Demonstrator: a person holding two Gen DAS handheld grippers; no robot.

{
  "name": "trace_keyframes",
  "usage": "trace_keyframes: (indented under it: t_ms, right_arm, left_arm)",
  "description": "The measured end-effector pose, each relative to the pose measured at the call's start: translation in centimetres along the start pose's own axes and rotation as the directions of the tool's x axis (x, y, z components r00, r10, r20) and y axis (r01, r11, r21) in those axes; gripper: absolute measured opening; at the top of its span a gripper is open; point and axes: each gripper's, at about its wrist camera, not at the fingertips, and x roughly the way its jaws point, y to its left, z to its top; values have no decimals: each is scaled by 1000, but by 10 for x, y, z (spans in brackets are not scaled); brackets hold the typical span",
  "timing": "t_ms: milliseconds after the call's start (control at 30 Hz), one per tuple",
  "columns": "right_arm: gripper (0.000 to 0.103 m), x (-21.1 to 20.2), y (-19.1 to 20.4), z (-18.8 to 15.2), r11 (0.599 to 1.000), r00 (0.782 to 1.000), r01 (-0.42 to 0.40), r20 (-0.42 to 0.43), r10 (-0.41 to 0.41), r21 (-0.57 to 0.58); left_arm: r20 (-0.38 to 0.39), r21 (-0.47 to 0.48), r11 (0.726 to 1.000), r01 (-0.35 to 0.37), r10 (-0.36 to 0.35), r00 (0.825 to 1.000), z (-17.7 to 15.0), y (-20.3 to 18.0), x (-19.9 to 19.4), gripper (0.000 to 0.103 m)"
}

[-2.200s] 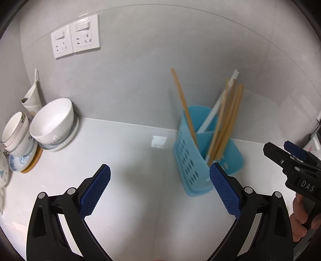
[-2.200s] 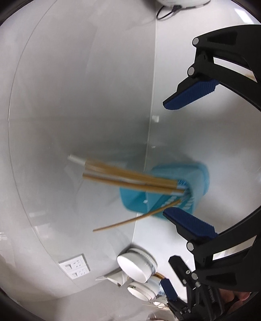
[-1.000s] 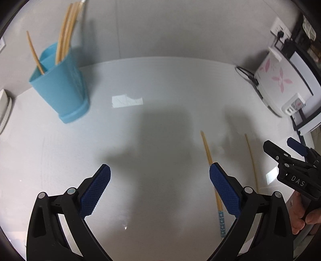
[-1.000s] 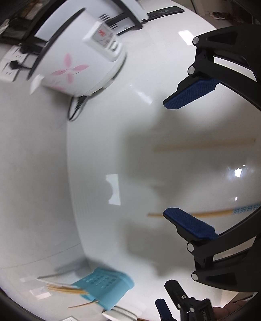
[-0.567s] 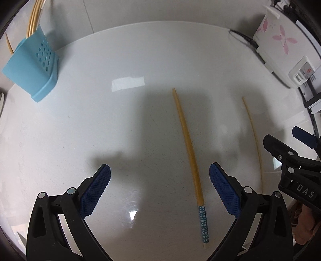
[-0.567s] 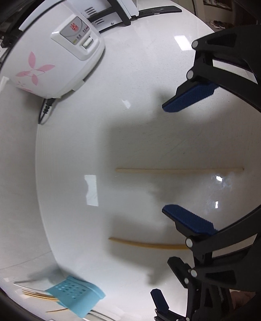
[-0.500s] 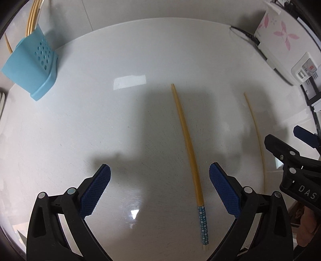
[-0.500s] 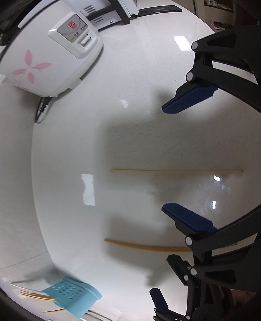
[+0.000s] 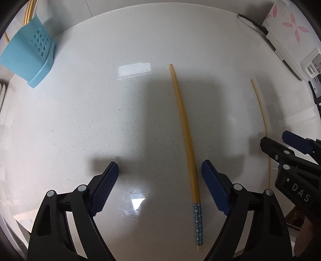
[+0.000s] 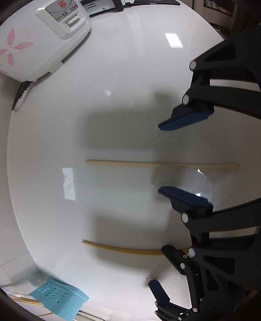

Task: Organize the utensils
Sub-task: 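Grasp the blue-ended chopstick with the left tool while the right tool grasps the plain chopstick, then lift and carry both chopsticks to the blue holder with both tools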

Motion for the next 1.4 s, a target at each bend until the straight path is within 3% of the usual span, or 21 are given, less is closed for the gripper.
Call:
trace_keyframes:
  t_ms: [200, 267, 367, 400, 433, 533, 933, 1400]
  right_arm:
    - [35, 5, 4, 4, 1000, 999, -6, -41, 6, 12]
    - [31, 5, 5, 6, 1000, 999, -6, -53, 6, 15]
    - [17, 7, 6, 12, 1000, 997, -4, -73, 6, 31]
    - [3, 8, 7, 13, 999, 997, -3, -79, 6, 35]
    - [4, 8, 9, 14, 1000, 996, 10, -87, -7, 30]
    - [4, 8, 12, 17, 999, 996, 40, -79, -39, 15]
    - [3, 0, 11, 20, 999, 998, 30, -57, -28, 35]
    - [3, -39, 2, 29, 997, 997, -42, 68, 37, 71]
  left_arm:
    - [-61, 9, 1000, 4, -3, 998, 3, 1, -6, 50]
    - [-81, 10, 1000, 2, -1, 997, 5, 1, -7, 35]
    - [-96, 11, 1000, -3, 4, 995, 8, 2, -7, 12]
    - [-98, 9, 1000, -3, 4, 995, 9, 3, -7, 11]
    - [-100, 8, 1000, 3, -2, 995, 9, 4, -7, 7]
    - [-97, 10, 1000, 9, -8, 995, 11, 6, -7, 7]
    - [-62, 2, 1000, 21, -21, 998, -3, 24, -22, 7]
    - [31, -19, 1000, 11, -11, 999, -1, 51, -55, 7]
